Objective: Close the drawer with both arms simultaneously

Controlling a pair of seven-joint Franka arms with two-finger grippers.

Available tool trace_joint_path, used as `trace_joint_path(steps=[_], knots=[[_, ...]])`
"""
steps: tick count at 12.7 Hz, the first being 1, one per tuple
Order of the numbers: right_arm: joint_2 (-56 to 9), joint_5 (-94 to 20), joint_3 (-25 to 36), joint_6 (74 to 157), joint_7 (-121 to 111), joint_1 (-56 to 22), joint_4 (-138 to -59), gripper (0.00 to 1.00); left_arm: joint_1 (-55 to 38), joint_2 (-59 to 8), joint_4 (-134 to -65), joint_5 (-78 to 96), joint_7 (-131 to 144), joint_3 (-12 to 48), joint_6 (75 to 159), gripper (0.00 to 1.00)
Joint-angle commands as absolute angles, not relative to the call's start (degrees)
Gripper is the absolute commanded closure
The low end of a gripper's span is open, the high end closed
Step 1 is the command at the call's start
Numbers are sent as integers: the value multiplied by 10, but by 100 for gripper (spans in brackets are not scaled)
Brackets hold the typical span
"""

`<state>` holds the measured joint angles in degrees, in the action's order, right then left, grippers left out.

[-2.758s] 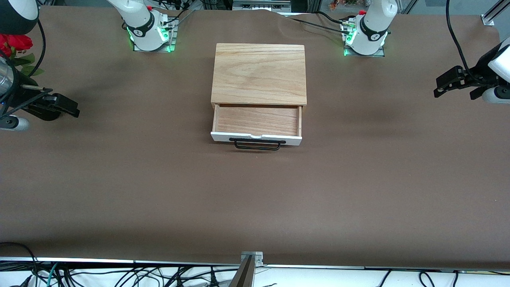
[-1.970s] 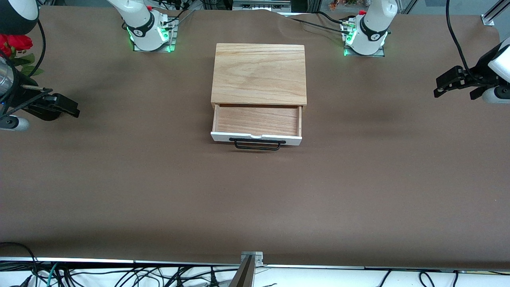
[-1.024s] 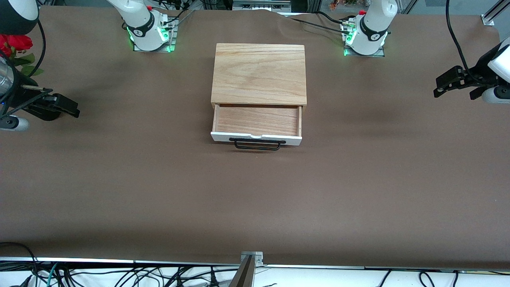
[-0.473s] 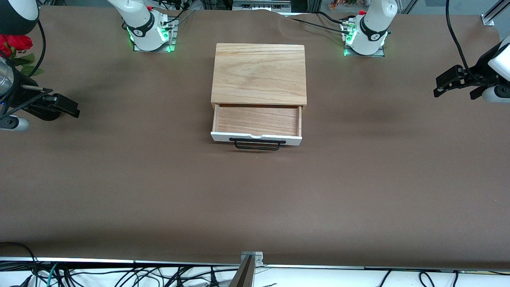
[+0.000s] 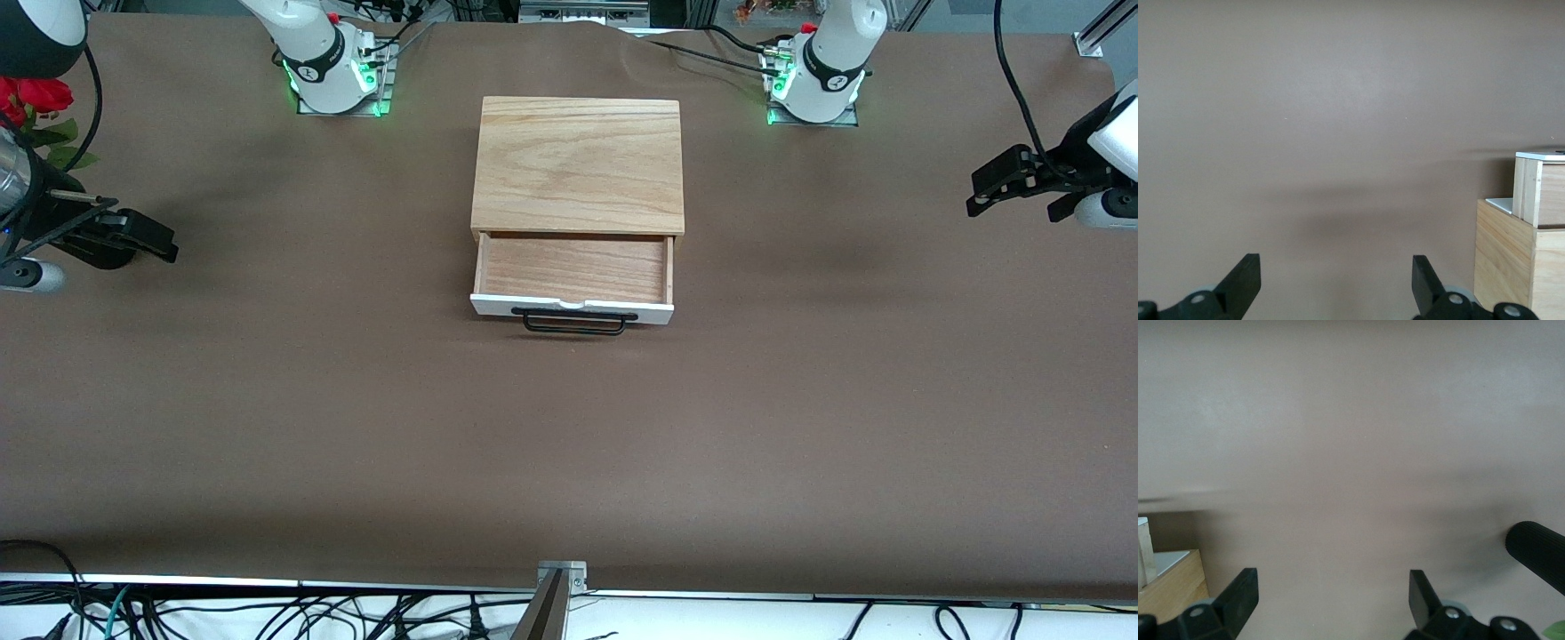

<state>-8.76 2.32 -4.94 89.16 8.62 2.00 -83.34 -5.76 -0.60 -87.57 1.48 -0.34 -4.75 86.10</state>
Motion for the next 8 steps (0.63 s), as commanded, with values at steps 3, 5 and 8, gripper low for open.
trace_joint_path(steps=[3, 5, 8], knots=[[-91, 16, -50, 893, 78, 23, -829, 0, -63, -6, -859, 31, -5, -45, 853, 0], [-91, 16, -50, 893, 78, 23, -828, 0, -67, -4, -860, 31, -2, -45, 854, 0], [-92, 15, -50, 899, 78, 23, -828, 0, -66, -5, -873, 86, -4, -45, 867, 0]])
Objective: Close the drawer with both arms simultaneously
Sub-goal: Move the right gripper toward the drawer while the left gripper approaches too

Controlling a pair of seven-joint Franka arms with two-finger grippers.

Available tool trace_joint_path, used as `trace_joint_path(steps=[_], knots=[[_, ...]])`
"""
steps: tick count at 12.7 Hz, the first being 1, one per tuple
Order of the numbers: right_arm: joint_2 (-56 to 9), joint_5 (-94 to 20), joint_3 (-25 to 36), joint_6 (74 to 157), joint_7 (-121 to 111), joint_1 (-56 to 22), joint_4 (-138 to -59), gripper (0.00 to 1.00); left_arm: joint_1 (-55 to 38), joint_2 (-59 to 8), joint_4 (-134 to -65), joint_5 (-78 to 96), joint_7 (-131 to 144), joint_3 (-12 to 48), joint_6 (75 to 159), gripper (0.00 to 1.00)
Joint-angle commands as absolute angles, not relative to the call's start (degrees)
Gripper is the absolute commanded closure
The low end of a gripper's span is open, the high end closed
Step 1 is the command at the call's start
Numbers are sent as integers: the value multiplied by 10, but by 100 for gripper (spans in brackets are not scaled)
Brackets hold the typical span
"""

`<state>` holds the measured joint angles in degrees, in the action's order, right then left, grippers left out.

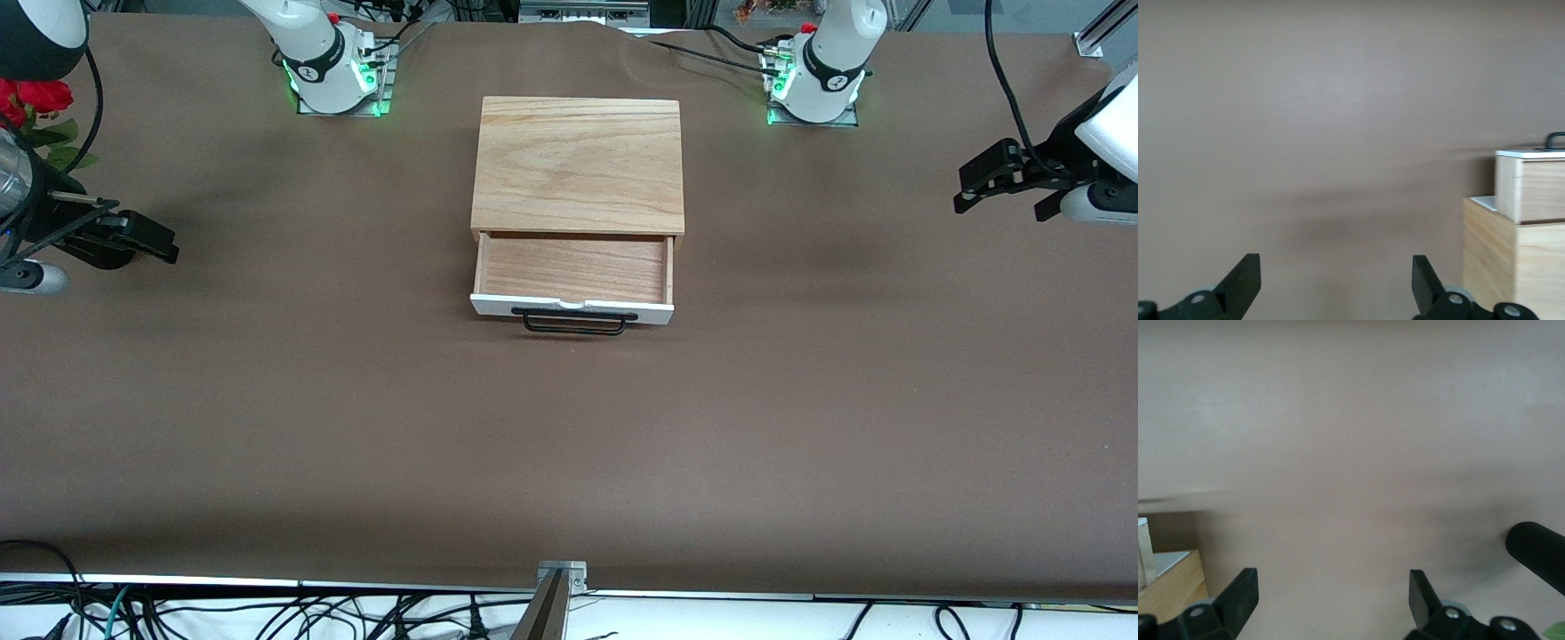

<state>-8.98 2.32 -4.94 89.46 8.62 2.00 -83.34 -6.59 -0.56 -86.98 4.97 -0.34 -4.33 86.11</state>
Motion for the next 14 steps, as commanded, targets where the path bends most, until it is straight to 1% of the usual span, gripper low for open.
trace_joint_path(steps=[1, 4, 6, 8, 9, 10, 11, 13, 14], knots=[[-93, 15, -50, 899, 79, 23, -828, 0, -63, -5, -881, 115, -5, -46, 878, 0], [-103, 3, -51, 899, 80, 22, -829, 0, -63, -7, -889, 154, -7, -46, 886, 0], [-115, -23, -51, 902, 81, 21, -829, 0, -69, -23, -926, 210, -7, -46, 910, 0], [-132, -45, -51, 917, 80, 12, -829, 0, -73, -33, -936, 256, -8, -46, 918, 0], [-152, -50, -51, 918, 80, 1, -829, 0, -74, -42, -938, 274, -8, -46, 922, 0], [-169, -54, -52, 928, 79, -15, -829, 0, -82, -53, -941, 291, -8, -45, 925, 0], [-190, -55, -51, 959, 78, -37, -829, 0, -94, -54, -947, 293, -8, -40, 940, 0], [-220, -55, -52, 1004, 79, -75, -829, 0, -102, -61, -952, 293, -8, -19, 967, 0], [-233, -55, -52, 1027, 83, -88, -829, 0, -104, -77, -950, 289, -8, -8, 980, 0]])
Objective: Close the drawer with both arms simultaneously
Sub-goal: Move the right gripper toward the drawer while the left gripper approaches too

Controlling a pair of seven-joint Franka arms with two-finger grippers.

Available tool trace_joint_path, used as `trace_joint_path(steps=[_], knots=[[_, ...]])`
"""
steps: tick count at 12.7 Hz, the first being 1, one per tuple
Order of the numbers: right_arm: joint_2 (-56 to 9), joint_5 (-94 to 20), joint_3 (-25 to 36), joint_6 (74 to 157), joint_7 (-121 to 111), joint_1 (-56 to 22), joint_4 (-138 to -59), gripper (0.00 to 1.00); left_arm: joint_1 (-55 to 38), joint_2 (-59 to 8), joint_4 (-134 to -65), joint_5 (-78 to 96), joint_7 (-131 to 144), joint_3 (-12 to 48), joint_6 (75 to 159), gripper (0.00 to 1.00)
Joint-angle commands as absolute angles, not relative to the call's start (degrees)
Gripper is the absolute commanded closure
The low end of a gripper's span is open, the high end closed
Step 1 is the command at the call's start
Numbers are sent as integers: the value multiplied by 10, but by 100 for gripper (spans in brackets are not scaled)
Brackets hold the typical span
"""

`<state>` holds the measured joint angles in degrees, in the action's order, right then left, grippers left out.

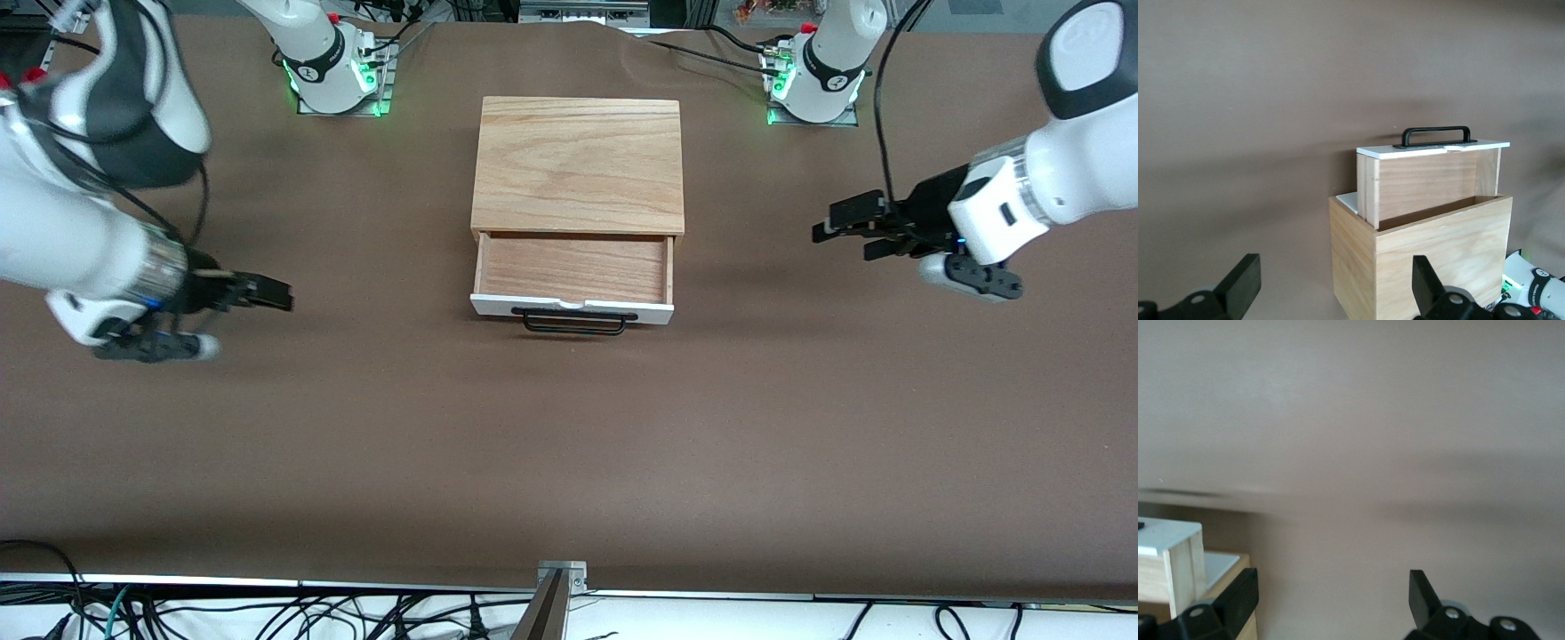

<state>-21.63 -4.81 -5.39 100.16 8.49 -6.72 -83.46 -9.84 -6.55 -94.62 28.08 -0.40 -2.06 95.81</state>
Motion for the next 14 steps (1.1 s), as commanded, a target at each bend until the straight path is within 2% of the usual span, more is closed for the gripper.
trace_joint_path(steps=[1, 6, 9, 12, 14], knots=[[-246, -56, -52, 1054, 85, -102, -829, 0, -112, -97, -950, 290, -8, -4, 1001, 0], [-311, -56, -55, 1199, 86, -151, -819, 0, -147, -172, -952, 293, -8, 15, 1058, 0], [-359, -56, -55, 1230, 152, -196, -779, 0, -179, -214, -951, 301, -9, 16, 1118, 0], [-389, -55, -55, 1259, 179, -234, -773, 0, -206, -250, -952, 352, -10, 15, 1174, 0], [-396, -57, -55, 1259, 178, -239, -773, 0, -209, -264, -951, 390, -11, 15, 1176, 0]])
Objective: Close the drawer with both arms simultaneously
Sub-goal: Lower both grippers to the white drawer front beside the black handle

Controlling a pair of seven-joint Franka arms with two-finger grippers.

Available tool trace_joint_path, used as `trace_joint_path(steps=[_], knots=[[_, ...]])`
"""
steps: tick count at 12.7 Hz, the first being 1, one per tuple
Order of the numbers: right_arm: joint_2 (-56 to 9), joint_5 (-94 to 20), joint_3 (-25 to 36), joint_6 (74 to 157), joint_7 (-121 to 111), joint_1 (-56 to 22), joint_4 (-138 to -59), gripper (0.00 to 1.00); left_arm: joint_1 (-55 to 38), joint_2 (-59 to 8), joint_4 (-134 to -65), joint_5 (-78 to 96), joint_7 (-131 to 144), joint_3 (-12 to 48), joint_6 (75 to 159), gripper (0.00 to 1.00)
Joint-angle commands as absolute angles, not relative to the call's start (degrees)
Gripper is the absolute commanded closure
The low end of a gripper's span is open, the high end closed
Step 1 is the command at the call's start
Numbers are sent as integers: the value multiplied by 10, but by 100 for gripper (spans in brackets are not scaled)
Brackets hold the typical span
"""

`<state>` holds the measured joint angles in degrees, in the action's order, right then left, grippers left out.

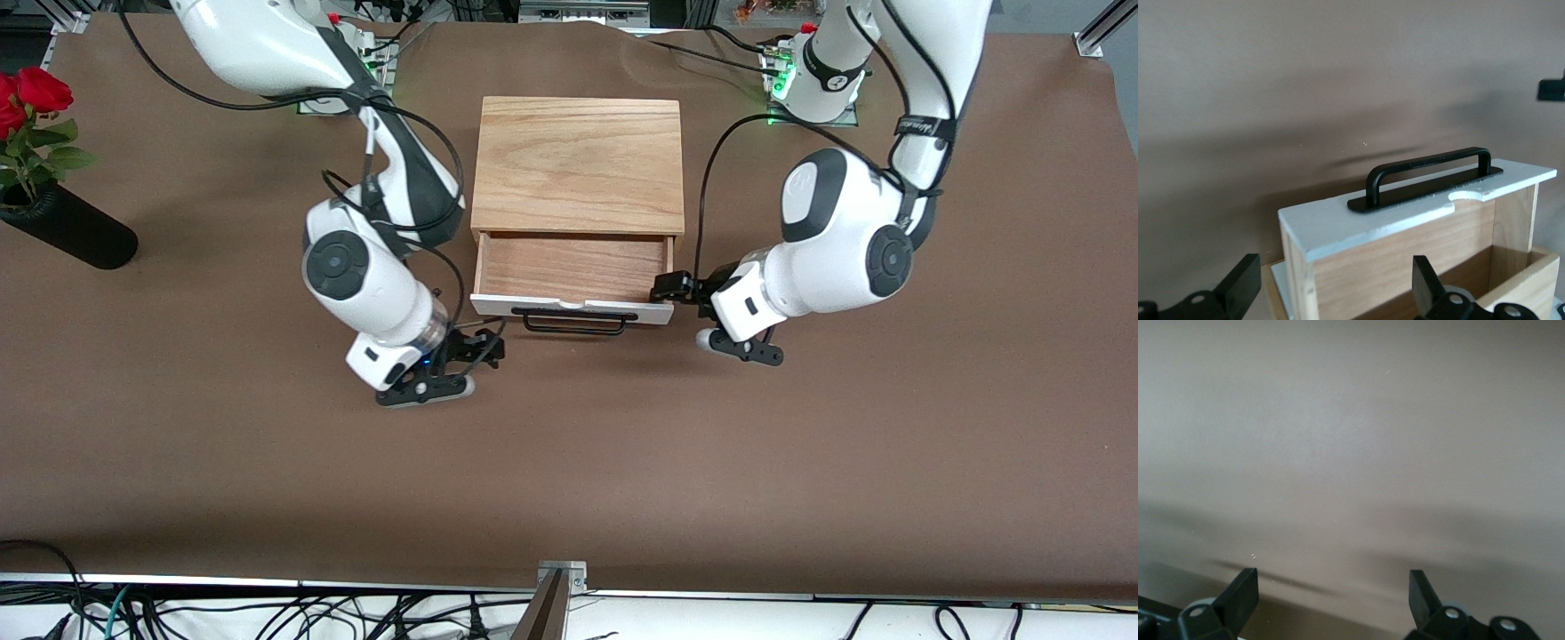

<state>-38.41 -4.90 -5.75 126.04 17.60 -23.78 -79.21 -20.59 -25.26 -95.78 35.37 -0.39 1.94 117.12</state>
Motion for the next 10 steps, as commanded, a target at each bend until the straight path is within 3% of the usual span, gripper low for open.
trace_joint_path(steps=[1, 10], knots=[[-400, -60, -57, 1255, 178, -243, -773, 0, -209, -270, -951, 426, -11, 15, 1178, 0], [-391, -145, -65, 1150, 178, -247, -773, 0, -234, -312, -958, 454, -40, 12, 1254, 0]])
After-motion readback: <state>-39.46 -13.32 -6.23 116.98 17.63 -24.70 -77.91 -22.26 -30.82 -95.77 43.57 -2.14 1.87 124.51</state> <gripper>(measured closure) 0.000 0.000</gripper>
